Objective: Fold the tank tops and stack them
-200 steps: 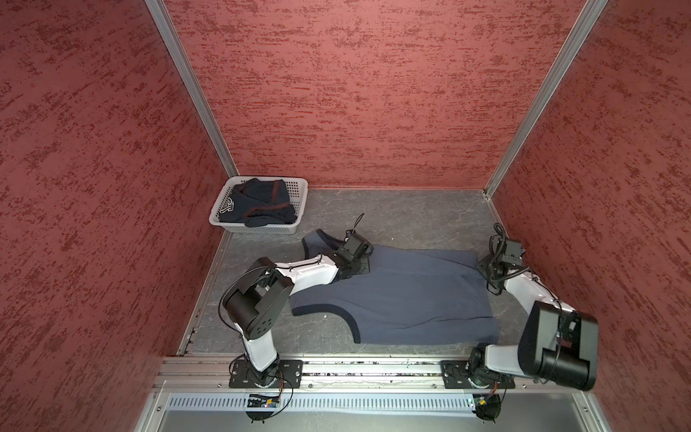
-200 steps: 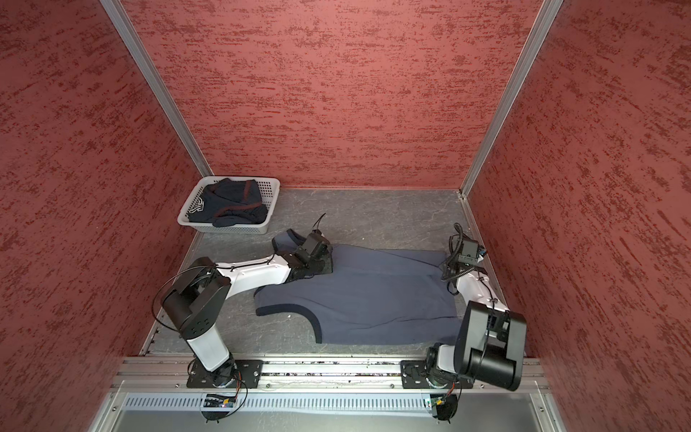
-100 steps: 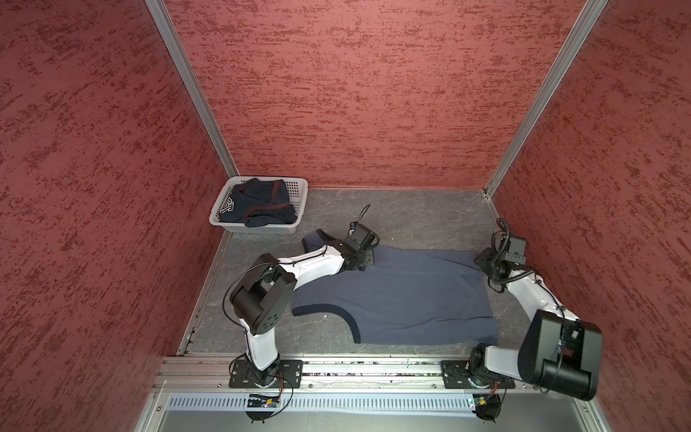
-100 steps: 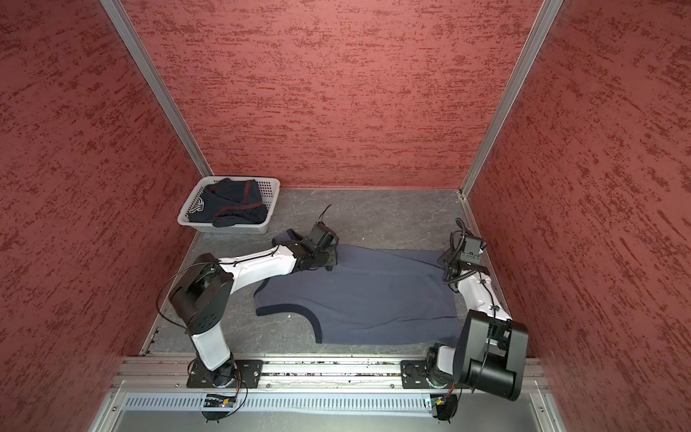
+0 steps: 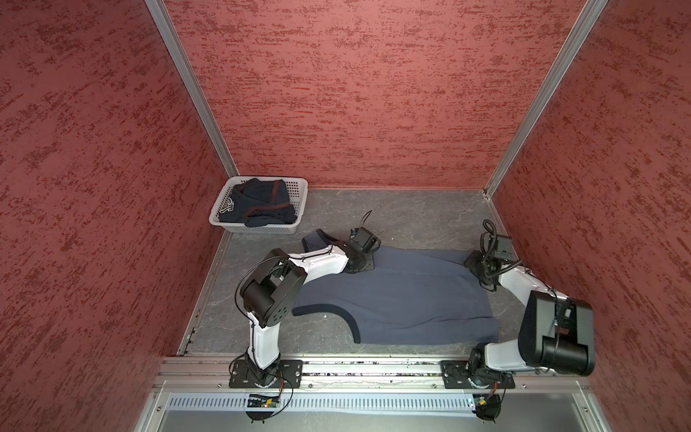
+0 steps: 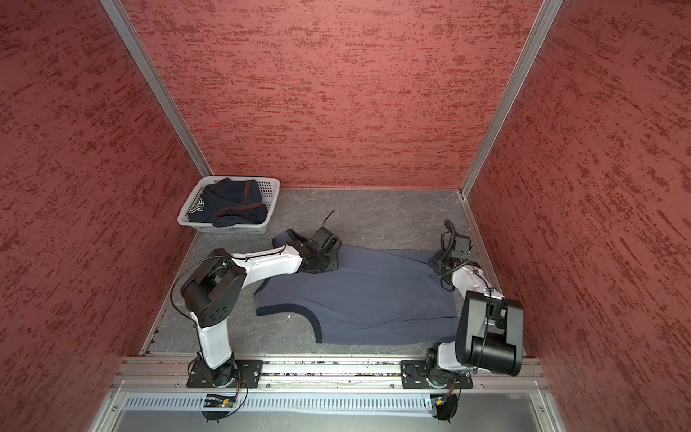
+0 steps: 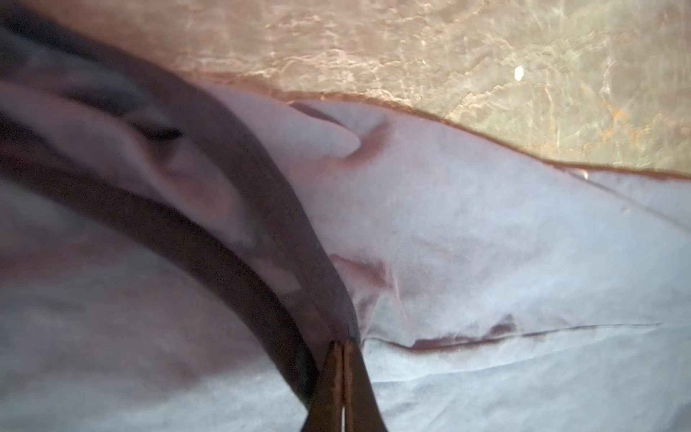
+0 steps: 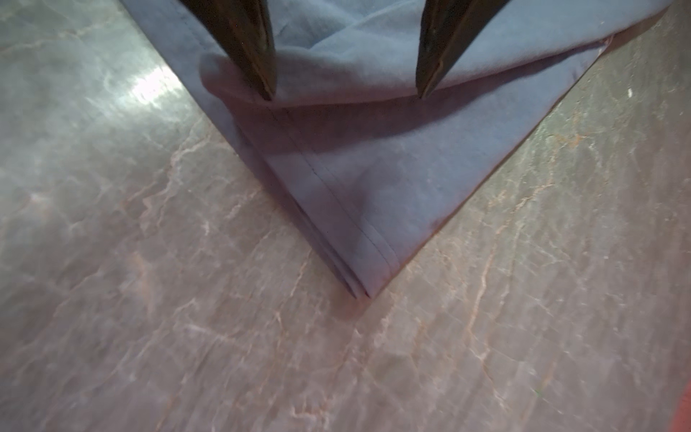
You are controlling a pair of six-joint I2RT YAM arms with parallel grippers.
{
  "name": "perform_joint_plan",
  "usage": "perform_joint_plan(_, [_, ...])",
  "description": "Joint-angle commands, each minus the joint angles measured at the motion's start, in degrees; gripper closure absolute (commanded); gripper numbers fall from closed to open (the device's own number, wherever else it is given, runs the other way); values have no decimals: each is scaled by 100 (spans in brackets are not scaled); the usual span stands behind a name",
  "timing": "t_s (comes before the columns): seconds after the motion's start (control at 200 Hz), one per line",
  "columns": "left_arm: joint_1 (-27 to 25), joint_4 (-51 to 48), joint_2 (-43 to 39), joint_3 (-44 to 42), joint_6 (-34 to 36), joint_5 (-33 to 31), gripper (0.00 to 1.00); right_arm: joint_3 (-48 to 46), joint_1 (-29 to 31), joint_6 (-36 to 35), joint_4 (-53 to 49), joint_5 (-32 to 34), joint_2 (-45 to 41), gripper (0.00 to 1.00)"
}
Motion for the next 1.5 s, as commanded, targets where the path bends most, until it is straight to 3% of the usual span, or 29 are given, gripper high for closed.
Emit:
perform_joint_plan(0.0, [-13, 315, -532, -338, 31, 26, 100, -47, 18, 229, -82, 328, 1, 40])
perform_joint_plan(0.2, [-140, 587, -1217, -995, -28, -120, 100, -330, 7, 379, -291, 908, -401, 40])
perform_joint_plan(0.361, [-161, 686, -983, -1211, -79, 5, 100, -459, 9, 376, -214, 850, -461, 40])
perform_joint_plan(0.501, [-168, 604, -684, -1115, -51, 42, 79, -338, 6, 324, -277, 840, -609, 40])
perform_joint_plan(0.641, [-108, 206, -794, -1054, -227, -359, 78, -174, 13, 177, -499, 1022, -1115, 39])
perform_joint_plan(0.766, [-63, 139, -950, -975, -158, -388, 73, -39, 87, -43, -299, 383, -1373, 39])
perform_joint_plan(0.887, [-135, -81, -953, -616, -71, -456, 66, 223, 292, -194, 52, -540, -916, 41])
perform_joint_plan(0.997, [-253, -145, -869, -249, -27, -529, 65, 573, 533, -283, 187, -863, -243, 42])
perform_joint_plan(1.127, [-307, 59, -489, 163, 80, -179, 62, 840, 640, -220, 399, -1227, 537, 44])
perform_joint_plan(1.307, [-279, 53, 293, 663, 230, 284, 59, 828, 680, -64, 634, -1120, 1071, 45])
perform_joint_plan(1.498, [-224, 157, 317, 168, 115, 272, 59, 834, 552, 56, 459, -350, 1414, 46])
